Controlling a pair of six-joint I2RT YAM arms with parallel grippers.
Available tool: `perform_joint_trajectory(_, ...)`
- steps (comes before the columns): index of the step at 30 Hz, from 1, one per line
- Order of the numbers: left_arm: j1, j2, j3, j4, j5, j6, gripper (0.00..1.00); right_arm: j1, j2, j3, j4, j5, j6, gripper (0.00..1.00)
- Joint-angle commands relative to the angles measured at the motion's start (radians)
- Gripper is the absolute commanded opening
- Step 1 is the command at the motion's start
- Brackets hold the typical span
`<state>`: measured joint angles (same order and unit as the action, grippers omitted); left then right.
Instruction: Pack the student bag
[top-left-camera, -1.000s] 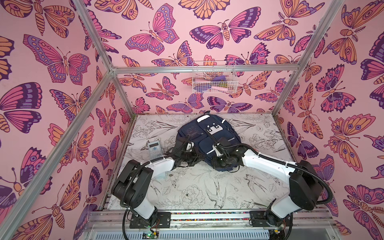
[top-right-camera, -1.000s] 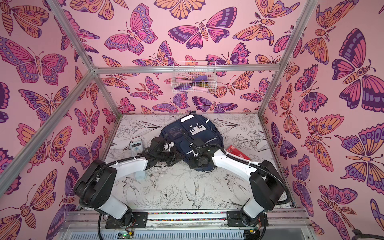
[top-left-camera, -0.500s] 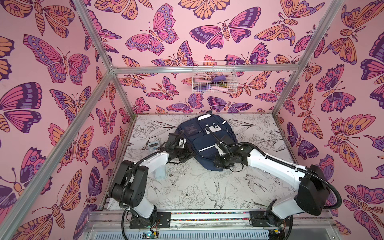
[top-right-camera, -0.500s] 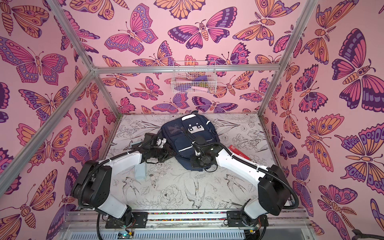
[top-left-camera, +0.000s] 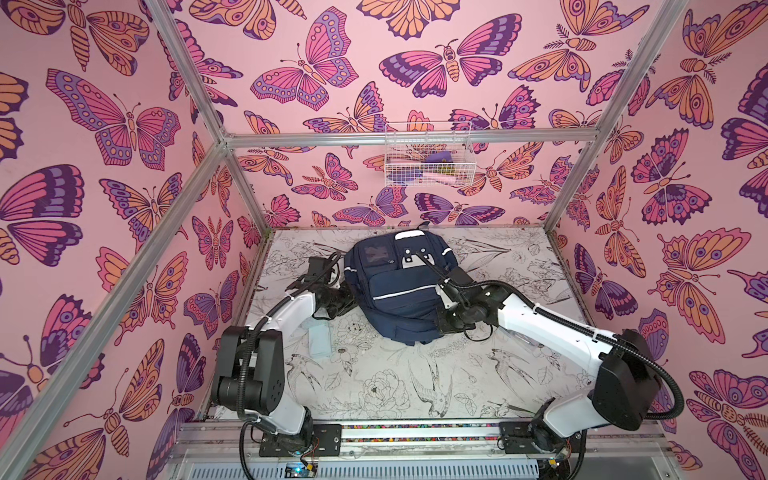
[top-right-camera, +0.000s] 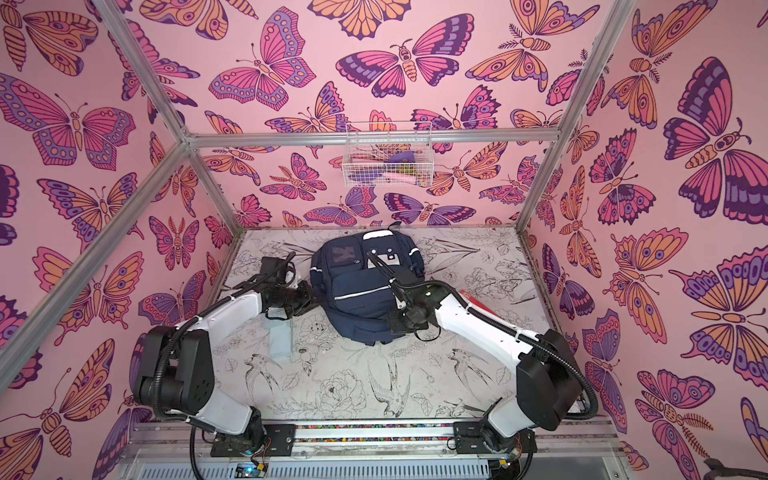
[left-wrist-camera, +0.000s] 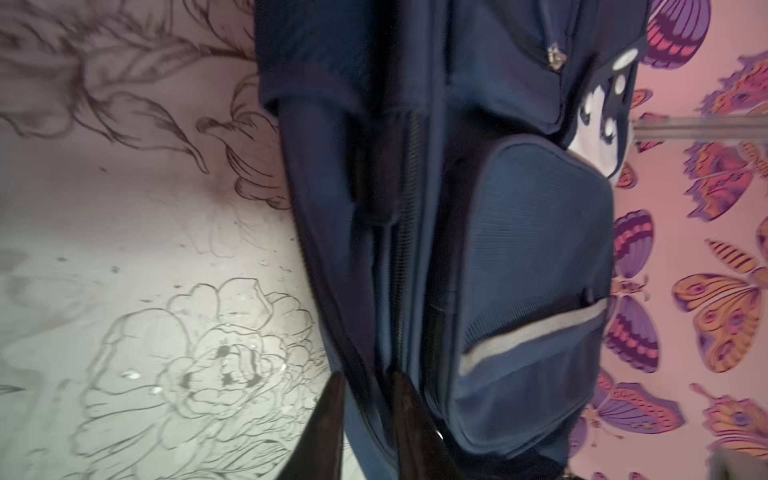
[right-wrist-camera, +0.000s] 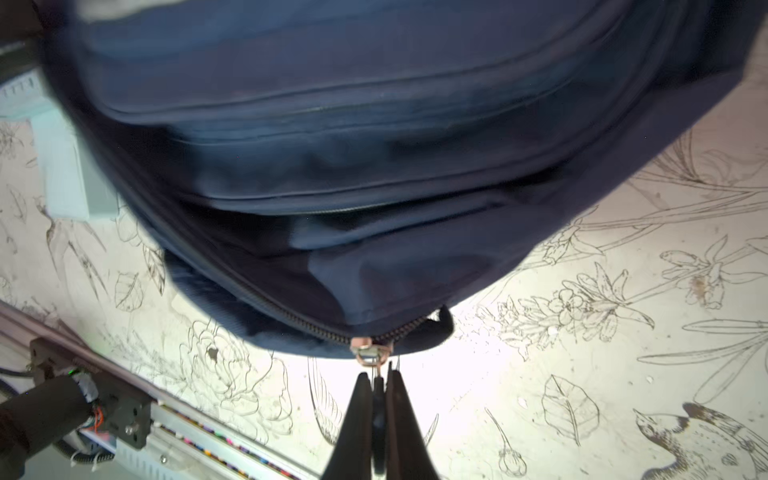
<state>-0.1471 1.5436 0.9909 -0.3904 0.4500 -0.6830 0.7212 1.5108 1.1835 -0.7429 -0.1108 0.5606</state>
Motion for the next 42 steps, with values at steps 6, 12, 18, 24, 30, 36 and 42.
perform_joint_trajectory(6, -0.156, -0.322, -0.095, -0.150, -0.032, -0.139, 0.50, 0.001, 0.018, 0.083, 0.024, -0.141, -0.031, 0.00)
perform_joint_trajectory(12, -0.278, -0.323, -0.123, -0.104, -0.016, -0.369, 0.68, 0.008, 0.029, 0.061, 0.110, -0.217, -0.004, 0.00)
perform_joint_trajectory(18, -0.385, -0.218, -0.054, -0.065, -0.075, -0.492, 0.71, 0.015, 0.025, 0.043, 0.158, -0.260, -0.007, 0.00)
perform_joint_trajectory(24, -0.410, -0.134, -0.064, -0.039, -0.095, -0.607, 0.72, 0.023, 0.017, 0.048, 0.158, -0.268, -0.024, 0.00)
perform_joint_trajectory(30, -0.407, -0.102, -0.047, -0.015, -0.142, -0.615, 0.59, 0.031, -0.003, 0.024, 0.149, -0.269, -0.043, 0.00)
perform_joint_trajectory(36, -0.387, -0.060, -0.040, -0.015, -0.122, -0.596, 0.45, 0.039, -0.039, -0.011, 0.129, -0.255, -0.083, 0.00)
perform_joint_trajectory(42, -0.357, -0.069, -0.047, -0.015, -0.115, -0.556, 0.13, 0.039, -0.050, -0.030, 0.098, -0.217, -0.103, 0.00)
